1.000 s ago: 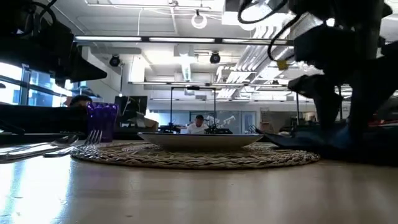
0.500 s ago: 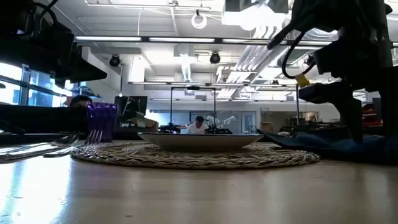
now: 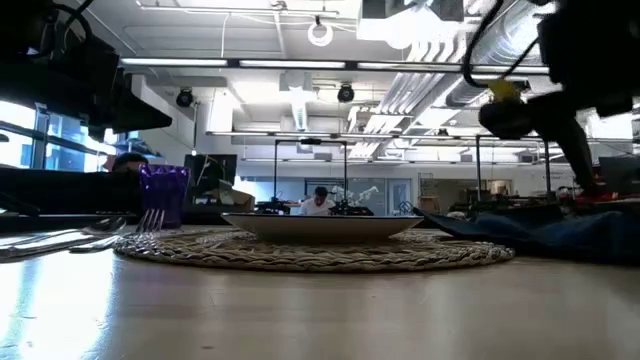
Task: Set table place
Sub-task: Fold the blue napkin
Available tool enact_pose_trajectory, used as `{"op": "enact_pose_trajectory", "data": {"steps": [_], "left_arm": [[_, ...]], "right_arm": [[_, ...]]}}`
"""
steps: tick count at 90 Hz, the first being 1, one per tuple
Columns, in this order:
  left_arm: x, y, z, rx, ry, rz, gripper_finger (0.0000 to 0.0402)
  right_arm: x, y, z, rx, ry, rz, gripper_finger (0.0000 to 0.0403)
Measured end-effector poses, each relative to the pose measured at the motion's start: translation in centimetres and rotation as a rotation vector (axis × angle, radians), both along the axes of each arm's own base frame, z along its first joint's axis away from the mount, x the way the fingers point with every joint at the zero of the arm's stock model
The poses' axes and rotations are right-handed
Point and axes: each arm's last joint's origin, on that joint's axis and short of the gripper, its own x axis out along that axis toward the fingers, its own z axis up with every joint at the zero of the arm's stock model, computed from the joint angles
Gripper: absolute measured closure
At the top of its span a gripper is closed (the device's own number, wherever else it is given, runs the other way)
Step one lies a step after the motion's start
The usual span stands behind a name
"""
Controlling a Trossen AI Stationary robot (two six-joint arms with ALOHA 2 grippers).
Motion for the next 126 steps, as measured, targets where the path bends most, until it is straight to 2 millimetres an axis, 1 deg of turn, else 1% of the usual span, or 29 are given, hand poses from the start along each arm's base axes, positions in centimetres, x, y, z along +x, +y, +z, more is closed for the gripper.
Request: {"op": "enact_pose_trajectory", "data": {"steps": [11, 19, 26, 30, 36, 39, 44, 53, 61, 71, 79, 87, 91, 95, 101, 106, 115, 126], "left_arm": [[0.0, 0.0, 0.0, 0.007, 0.005, -0.001, 0.0402], [0.0, 0.0, 0.0, 0.007, 0.005, 0.000, 0.0402], [0.0, 0.0, 0.0, 0.007, 0.005, -0.001, 0.0402], [0.0, 0.0, 0.0, 0.007, 0.005, -0.001, 0.0402], [0.0, 0.0, 0.0, 0.007, 0.005, -0.001, 0.0402], [0.0, 0.0, 0.0, 0.007, 0.005, -0.001, 0.0402], [0.0, 0.0, 0.0, 0.007, 0.004, -0.001, 0.0402], [0.0, 0.0, 0.1, 0.006, -0.001, 0.000, 0.0402], [0.0, 0.0, 0.2, 0.005, -0.016, 0.000, 0.0402], [0.0, 0.0, 0.3, 0.005, -0.029, -0.001, 0.0402], [0.0, 0.0, 0.4, 0.011, -0.033, -0.001, 0.0402], [0.0, 0.0, 0.5, 0.010, -0.050, -0.001, 0.0402], [0.0, 0.0, 0.6, 0.010, -0.058, -0.001, 0.0402], [0.1, 0.0, 0.7, 0.009, -0.062, -0.002, 0.0402], [0.1, 0.0, 0.7, 0.009, -0.064, -0.001, 0.0402], [0.1, 0.0, 0.7, 0.009, -0.063, -0.001, 0.0402], [0.1, 0.0, 0.7, 0.009, -0.064, -0.001, 0.0402], [0.1, 0.0, 0.7, 0.011, -0.062, -0.002, 0.0402]], "right_arm": [[0.1, 0.2, -1.2, -0.055, 0.018, 0.009, 0.0273], [0.5, 0.3, -2.0, -0.063, 0.027, 0.005, 0.0287], [0.8, 0.5, -2.5, -0.058, 0.016, 0.002, 0.0317], [0.9, 0.5, -2.6, -0.057, 0.016, -0.009, 0.0342], [1.0, 0.2, -2.5, -0.058, 0.024, -0.072, 0.0383], [1.0, -0.1, -2.2, -0.065, 0.034, -0.117, 0.0392], [1.2, -0.5, -1.4, -0.094, 0.027, -0.213, 0.0396], [1.5, -1.6, 1.3, -0.174, -0.024, -0.397, 0.0402], [1.2, -2.9, 4.8, -0.334, -0.145, -0.578, 0.0403], [0.6, -4.2, 10.2, -0.545, -0.415, -0.806, 0.0403], [0.0, -4.8, 14.5, -0.633, -0.673, -0.959, 0.0403], [-0.5, -5.0, 18.0, -0.680, -0.890, -1.041, 0.0403], [-0.6, -4.9, 19.2, -0.683, -0.946, -1.048, 0.0403], [-0.5, -4.8, 20.0, -0.670, -0.963, -1.041, 0.0403], [-0.3, -4.6, 20.0, -0.604, -0.928, -1.027, 0.0403], [-0.1, -4.5, 19.2, -0.531, -0.861, -1.010, 0.0403], [0.2, -4.7, 16.2, -0.411, -0.681, -1.017, 0.0403], [0.1, -6.1, 11.9, -0.342, -0.470, -1.072, 0.0403]]}}
